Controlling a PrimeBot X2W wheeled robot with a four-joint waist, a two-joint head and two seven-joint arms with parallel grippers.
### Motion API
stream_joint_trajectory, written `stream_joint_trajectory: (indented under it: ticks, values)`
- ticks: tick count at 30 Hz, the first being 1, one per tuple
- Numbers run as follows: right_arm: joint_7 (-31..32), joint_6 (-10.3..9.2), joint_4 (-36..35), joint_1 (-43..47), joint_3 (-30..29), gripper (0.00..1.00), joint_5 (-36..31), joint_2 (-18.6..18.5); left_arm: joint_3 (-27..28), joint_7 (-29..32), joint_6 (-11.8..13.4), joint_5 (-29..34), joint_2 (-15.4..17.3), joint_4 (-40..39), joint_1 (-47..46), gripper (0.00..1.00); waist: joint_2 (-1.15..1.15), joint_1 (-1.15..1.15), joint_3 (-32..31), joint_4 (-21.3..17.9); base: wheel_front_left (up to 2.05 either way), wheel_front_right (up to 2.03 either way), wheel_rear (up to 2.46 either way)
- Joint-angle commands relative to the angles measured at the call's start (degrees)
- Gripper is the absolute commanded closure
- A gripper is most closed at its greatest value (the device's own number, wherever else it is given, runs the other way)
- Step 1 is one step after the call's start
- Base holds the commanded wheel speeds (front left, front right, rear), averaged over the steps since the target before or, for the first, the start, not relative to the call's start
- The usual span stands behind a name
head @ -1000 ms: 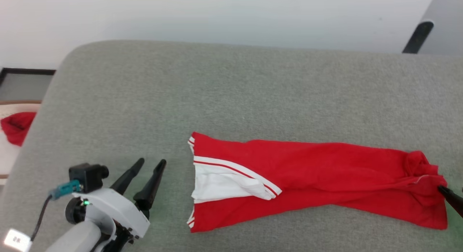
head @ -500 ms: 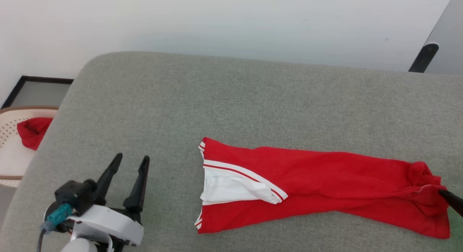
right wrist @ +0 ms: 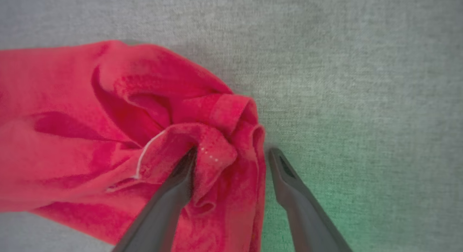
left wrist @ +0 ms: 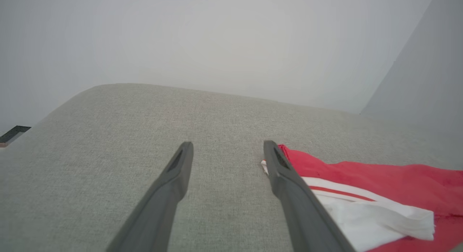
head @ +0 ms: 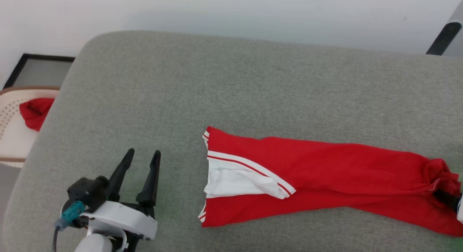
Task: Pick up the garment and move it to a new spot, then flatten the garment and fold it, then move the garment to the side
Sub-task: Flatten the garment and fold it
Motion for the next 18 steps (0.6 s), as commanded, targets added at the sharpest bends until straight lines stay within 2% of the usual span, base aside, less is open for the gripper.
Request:
stream_joint_trajectory:
  ticks: [1,6,7,8,9,10,18]
  values:
    - [0.8,-0.07,1.4,0.1,1.2,0.00,-0.4,1.3,0.7,0.0,-0.4,0.4,-0.6,0.2,-0.9,0.00,0.00,0.00,1.2,1.1,0.00,0.00,0.00]
    - [1.8,-0.08,3.0,-0.6,2.1,0.00,-1.1,1.6,1.9,0.0,-0.9,1.4,-2.0,0.7,-1.2,0.00,0.00,0.00,2.3,1.6,0.00,0.00,0.00]
    - [1.9,-0.08,3.3,-0.6,2.2,0.21,-1.1,1.8,2.1,0.0,-1.0,1.5,-2.2,0.8,-1.2,0.00,0.00,0.00,2.3,1.6,0.00,0.00,0.00]
    - [2.4,-0.08,3.5,-0.5,2.4,0.59,-1.0,2.0,2.1,0.0,-0.9,1.6,-2.2,0.8,-1.2,0.00,0.00,0.00,2.4,1.6,0.00,0.00,0.00]
    - [2.7,-0.07,3.4,-0.4,2.7,0.74,-0.7,2.1,1.9,0.0,-0.9,1.5,-2.3,0.7,-1.3,0.00,0.00,0.00,2.5,1.6,0.00,0.00,0.00]
    - [2.8,-0.07,3.3,-0.2,2.8,1.00,-0.5,2.3,1.7,0.0,-0.9,1.5,-2.3,0.6,-1.3,0.00,0.00,0.00,2.6,1.6,0.00,0.00,0.00]
    - [0.5,-0.09,1.9,-1.3,0.1,1.00,1.0,1.5,1.4,0.0,-0.9,0.9,-2.1,0.1,-1.0,0.00,0.00,0.00,3.0,0.1,0.00,0.00,0.00]
